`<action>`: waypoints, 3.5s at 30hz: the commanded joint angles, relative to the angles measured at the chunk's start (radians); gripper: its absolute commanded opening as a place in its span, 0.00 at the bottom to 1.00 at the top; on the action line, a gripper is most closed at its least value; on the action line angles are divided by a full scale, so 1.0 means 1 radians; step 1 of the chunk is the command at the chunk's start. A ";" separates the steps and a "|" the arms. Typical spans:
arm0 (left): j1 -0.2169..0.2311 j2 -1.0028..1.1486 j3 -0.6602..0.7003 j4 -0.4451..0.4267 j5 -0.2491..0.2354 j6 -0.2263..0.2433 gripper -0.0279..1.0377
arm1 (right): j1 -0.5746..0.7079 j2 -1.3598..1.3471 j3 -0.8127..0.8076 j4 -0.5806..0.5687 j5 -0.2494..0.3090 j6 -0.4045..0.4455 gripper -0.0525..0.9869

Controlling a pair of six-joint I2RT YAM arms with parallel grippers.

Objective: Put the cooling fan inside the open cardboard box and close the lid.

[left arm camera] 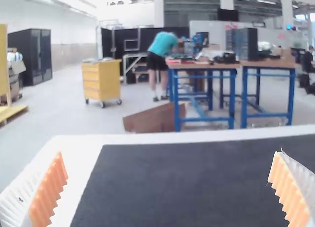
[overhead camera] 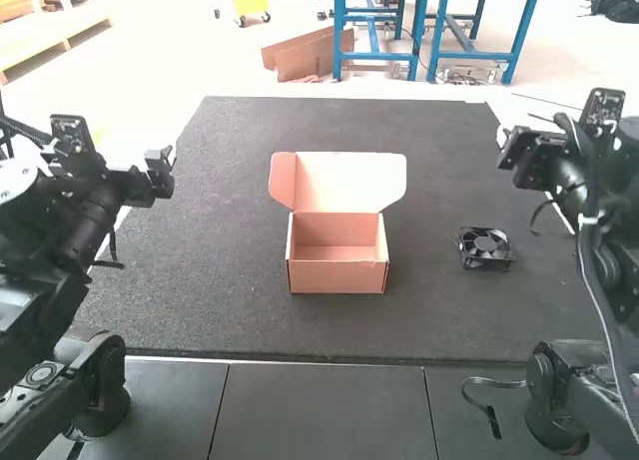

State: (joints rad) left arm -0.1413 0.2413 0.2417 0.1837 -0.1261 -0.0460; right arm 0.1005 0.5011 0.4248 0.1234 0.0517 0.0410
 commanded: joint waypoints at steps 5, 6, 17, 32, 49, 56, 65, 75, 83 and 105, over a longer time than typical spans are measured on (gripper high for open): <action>0.020 0.245 0.134 -0.081 -0.072 -0.041 0.93 | -0.015 0.208 0.196 -0.172 0.119 0.129 0.93; 0.028 0.274 0.140 -0.109 -0.076 -0.045 0.93 | -0.013 0.246 0.238 -0.266 0.088 0.140 0.93; 0.062 0.460 0.423 -0.510 -0.012 -0.023 0.93 | -0.148 0.433 0.485 -0.689 -0.095 0.037 0.93; 0.043 0.819 0.731 -0.800 -0.020 -0.029 0.94 | -0.271 0.964 0.784 -1.012 -0.095 -0.214 0.93; 0.043 0.897 0.791 -0.791 0.009 -0.026 0.94 | -0.280 1.173 0.778 -0.912 -0.049 -0.202 0.93; 0.043 0.898 0.768 -0.773 0.011 -0.026 0.94 | -0.280 1.249 0.778 -0.866 0.004 -0.196 0.92; 0.043 0.898 0.754 -0.770 0.011 -0.026 0.94 | -0.280 1.297 0.778 -0.852 0.033 -0.190 0.92; 0.043 0.897 0.752 -0.773 0.009 -0.028 0.94 | -0.280 1.335 0.767 -0.840 0.036 -0.174 0.92; 0.043 0.895 0.754 -0.782 0.009 -0.028 0.94 | -0.280 1.373 0.759 -0.838 0.037 -0.168 0.92; 0.049 0.866 0.746 -0.811 0.009 -0.029 0.94 | -0.278 1.386 0.786 -0.829 -0.147 -0.115 0.03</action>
State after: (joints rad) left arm -0.0921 1.1442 0.9966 -0.6312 -0.1268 -0.0685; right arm -0.1688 1.8912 1.1526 -0.6987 -0.0319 -0.1066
